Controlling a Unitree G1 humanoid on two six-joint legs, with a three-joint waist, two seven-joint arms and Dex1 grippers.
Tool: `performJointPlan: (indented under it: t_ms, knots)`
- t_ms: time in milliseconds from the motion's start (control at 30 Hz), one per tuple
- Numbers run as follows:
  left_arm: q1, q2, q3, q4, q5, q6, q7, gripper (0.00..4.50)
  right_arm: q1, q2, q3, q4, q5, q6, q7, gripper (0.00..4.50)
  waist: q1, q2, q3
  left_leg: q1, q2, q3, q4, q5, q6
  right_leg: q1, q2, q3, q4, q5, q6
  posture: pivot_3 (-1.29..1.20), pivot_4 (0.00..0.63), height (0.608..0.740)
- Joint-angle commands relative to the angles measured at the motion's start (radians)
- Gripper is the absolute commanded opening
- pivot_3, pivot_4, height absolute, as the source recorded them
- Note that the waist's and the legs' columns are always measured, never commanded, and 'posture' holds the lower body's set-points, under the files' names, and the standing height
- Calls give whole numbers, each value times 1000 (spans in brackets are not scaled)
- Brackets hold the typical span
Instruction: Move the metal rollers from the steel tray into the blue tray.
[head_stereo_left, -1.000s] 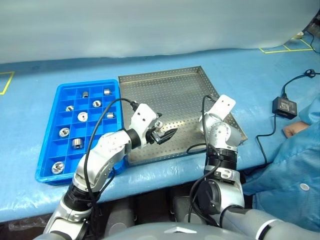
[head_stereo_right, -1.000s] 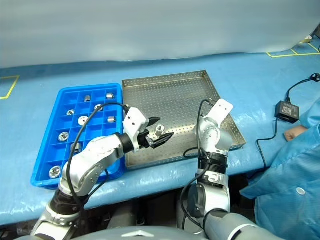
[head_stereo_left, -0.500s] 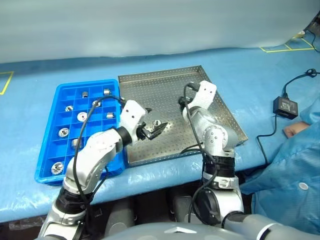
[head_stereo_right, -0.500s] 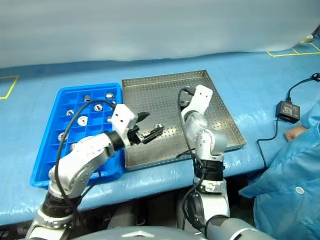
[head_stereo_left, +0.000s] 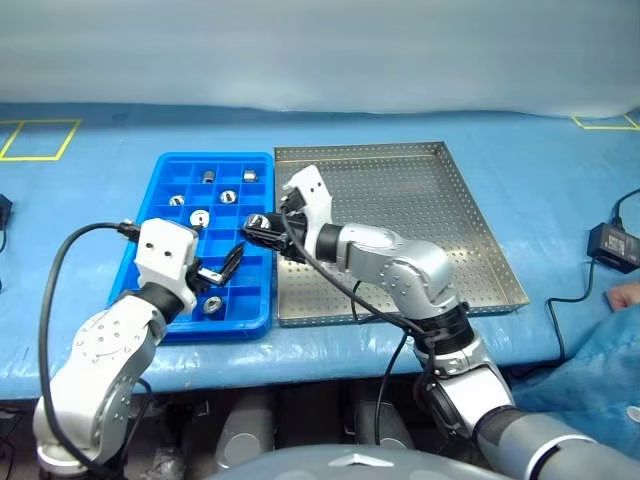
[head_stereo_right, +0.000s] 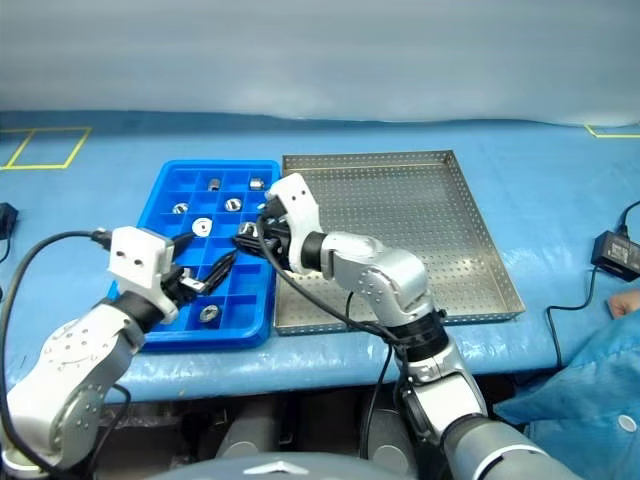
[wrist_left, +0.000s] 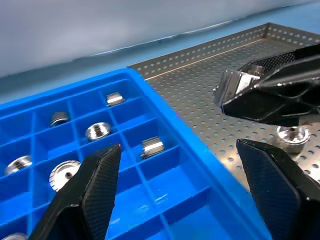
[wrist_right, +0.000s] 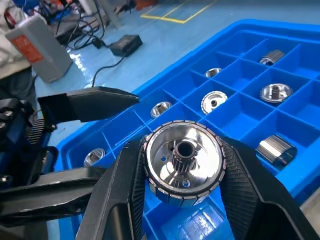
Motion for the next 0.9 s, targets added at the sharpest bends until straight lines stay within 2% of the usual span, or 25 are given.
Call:
performJointPlan:
  t_ms: [33, 200, 400, 600, 667, 767, 900]
  knots:
    - [45, -2, 31, -82, 7, 24, 34, 4010, -58, 53, 50, 99, -82, -111, 40, 1709, 15, -1, 0, 0, 0, 0, 0, 0, 0, 0, 0, 0, 0, 0, 0, 287, 150, 740]
    - [93, -27, 29, -103, 13, 28, 63, 4010, -110, 127, 63, 265, -164, -236, 79, 1709, 42, -2, 0, -1, 0, -1, 0, 0, 0, 0, 0, -1, -1, 0, 0, 323, 150, 740]
    - [83, -44, -19, -102, 12, 28, 85, 4010, -171, 203, 37, 467, -247, -382, 95, 1709, 62, -2, 0, -1, 0, -2, -1, 0, -1, 0, 0, -3, -1, -1, -1, 335, 150, 740]
    - [59, -43, -66, -86, 14, 29, 93, 4010, -211, 232, 4, 603, -292, -463, 89, 1709, 65, -2, 0, -2, 0, -2, -1, 0, -2, 0, 0, -3, -1, 0, -1, 326, 150, 740]
    - [53, -44, -76, -79, 13, 29, 92, 4010, -213, 237, -16, 608, -288, -474, 98, 2463, 64, -2, 0, -2, -1, -2, -2, 0, -2, -1, 0, -3, -1, -1, -2, 317, 150, 740]
    - [37, -46, -90, -65, 8, 25, 86, 4010, -199, 236, -43, 551, -269, -467, 106, 3358, 62, -2, 0, -2, -1, -2, -3, 0, -3, -2, 0, -3, 0, 0, -4, 302, 150, 740]
    - [-7, -54, -123, -32, 3, 13, 74, 4010, -147, 197, -70, 396, -261, -411, 74, 3358, 62, -2, 0, -2, -1, -2, -3, 0, -4, -2, 1, -4, 0, -1, -4, 278, 150, 740]
